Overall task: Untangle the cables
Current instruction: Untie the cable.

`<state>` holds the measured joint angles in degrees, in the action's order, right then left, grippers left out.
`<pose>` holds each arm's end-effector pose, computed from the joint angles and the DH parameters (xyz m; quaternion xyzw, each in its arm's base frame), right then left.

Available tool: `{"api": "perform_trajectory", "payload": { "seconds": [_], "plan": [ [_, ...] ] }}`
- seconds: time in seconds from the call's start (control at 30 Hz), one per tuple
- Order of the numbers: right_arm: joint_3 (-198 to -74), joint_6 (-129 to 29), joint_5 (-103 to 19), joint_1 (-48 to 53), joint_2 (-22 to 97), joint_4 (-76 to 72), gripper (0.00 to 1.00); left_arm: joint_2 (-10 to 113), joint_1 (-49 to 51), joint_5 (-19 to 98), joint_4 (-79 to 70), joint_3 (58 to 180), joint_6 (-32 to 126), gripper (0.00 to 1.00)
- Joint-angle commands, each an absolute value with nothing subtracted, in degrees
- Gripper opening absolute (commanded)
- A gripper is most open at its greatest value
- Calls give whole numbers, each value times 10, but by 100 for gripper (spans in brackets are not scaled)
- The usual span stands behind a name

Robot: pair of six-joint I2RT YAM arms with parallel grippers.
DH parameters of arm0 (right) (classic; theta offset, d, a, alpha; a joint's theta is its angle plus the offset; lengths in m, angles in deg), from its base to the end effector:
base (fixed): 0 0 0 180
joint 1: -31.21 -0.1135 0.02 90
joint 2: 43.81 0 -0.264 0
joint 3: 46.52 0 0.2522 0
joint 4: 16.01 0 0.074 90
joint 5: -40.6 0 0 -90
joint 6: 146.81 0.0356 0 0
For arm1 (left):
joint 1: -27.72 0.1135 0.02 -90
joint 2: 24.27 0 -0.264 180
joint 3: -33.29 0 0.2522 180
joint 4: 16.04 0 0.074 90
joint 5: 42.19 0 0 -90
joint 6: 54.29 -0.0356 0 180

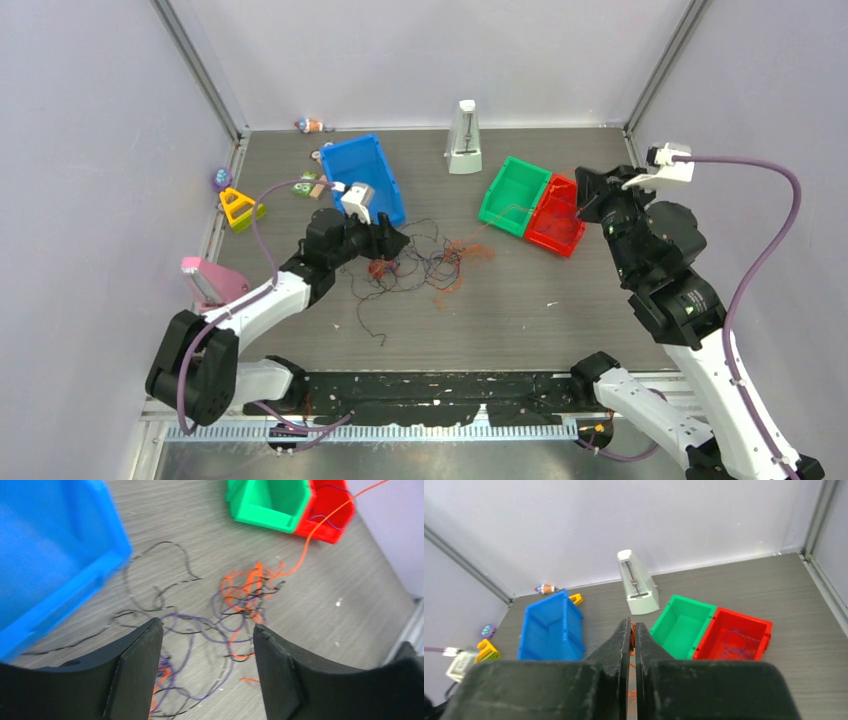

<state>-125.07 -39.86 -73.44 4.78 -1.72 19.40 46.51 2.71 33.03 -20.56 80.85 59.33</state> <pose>0.1259 0.0464 0.4423 0.0915 0.6952 0.1224 0.7024 0.2386 -0.1213 0.2286 0.0847 0.8049 -0.3332 0.4837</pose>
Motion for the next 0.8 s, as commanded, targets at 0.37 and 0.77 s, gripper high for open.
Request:
{"api": "perform_trajectory", "payload": {
  "seconds": [0.37,0.77],
  "plan": [
    [-1470,-414,-608,48,92,200,5,683,-99,314,-37,1046,472,93],
    [-1630,-454,-721,48,128,231,5,820,-96,314,111,1170,476,29]
  ]
}}
